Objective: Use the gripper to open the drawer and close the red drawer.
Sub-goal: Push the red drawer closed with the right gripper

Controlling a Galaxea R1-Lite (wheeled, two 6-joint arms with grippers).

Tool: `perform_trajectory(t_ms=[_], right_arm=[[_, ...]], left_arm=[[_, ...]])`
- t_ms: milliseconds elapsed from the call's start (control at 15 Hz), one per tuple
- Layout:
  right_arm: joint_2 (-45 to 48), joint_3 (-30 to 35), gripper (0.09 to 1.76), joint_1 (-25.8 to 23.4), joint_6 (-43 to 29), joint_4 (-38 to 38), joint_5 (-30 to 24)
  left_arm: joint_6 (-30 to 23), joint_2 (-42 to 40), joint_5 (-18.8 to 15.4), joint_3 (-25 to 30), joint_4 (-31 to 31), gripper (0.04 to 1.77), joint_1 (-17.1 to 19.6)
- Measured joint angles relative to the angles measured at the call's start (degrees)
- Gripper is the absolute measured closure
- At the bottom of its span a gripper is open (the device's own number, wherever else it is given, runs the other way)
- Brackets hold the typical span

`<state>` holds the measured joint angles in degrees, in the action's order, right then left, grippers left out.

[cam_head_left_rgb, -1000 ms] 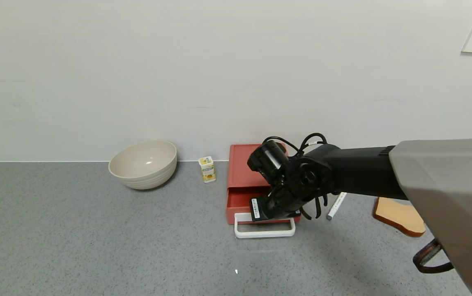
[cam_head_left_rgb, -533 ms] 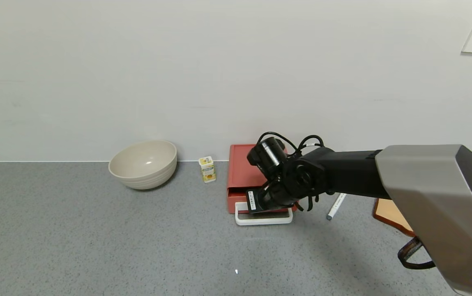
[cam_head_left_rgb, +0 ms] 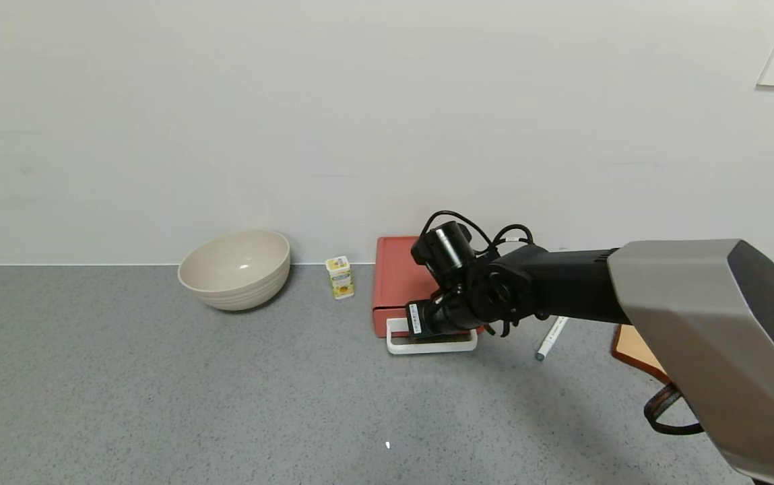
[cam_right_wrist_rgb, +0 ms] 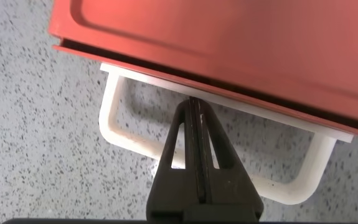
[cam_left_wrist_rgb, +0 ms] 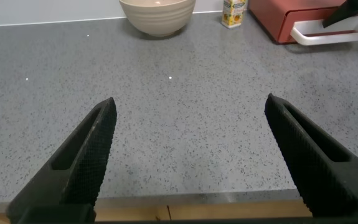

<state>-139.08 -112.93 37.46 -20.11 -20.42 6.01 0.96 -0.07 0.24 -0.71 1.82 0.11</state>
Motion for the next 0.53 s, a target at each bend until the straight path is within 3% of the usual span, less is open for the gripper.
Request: perform_trajectory(t_ms=[533], right_arm=[[0.33,0.43,1.73,-0.26,1.27,1.44,-0.17]], left_arm=[[-0.02,0.0,-0.02,0.0,-0.04,0.09,-0.01]])
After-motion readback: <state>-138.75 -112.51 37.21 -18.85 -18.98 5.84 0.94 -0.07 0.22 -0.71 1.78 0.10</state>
